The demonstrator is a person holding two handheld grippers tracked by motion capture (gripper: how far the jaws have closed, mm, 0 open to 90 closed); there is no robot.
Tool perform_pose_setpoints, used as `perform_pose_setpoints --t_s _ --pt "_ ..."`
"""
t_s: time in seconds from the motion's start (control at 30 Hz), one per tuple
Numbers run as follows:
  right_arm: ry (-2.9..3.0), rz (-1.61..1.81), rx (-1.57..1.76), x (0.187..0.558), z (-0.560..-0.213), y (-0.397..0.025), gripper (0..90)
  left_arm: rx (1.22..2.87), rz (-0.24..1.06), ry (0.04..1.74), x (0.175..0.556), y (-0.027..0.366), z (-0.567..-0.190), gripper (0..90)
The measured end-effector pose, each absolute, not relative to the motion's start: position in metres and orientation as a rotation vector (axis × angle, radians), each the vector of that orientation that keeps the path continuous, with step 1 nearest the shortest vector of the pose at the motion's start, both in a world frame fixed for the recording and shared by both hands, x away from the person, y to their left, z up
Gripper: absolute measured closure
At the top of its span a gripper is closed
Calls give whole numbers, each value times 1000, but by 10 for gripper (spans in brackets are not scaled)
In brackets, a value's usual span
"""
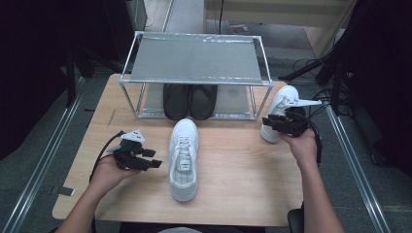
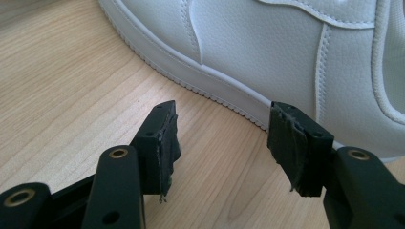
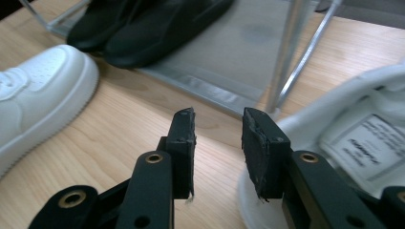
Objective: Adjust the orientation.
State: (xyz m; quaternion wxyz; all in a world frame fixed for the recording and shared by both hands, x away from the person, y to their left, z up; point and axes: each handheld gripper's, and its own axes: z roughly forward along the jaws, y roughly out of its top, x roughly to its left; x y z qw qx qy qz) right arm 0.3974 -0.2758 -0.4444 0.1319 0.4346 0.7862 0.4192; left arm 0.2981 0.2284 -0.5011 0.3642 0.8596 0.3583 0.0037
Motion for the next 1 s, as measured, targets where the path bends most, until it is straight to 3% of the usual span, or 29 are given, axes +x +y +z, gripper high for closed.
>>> perform_pose_setpoints --t_s 0.33,1.0 --pt "2179 1224 1295 404 -433 -300 654 2204 6 942 298 231 -503 440" --pt "2419 1022 1357 441 -483 -280 580 2216 3 946 299 231 -505 435"
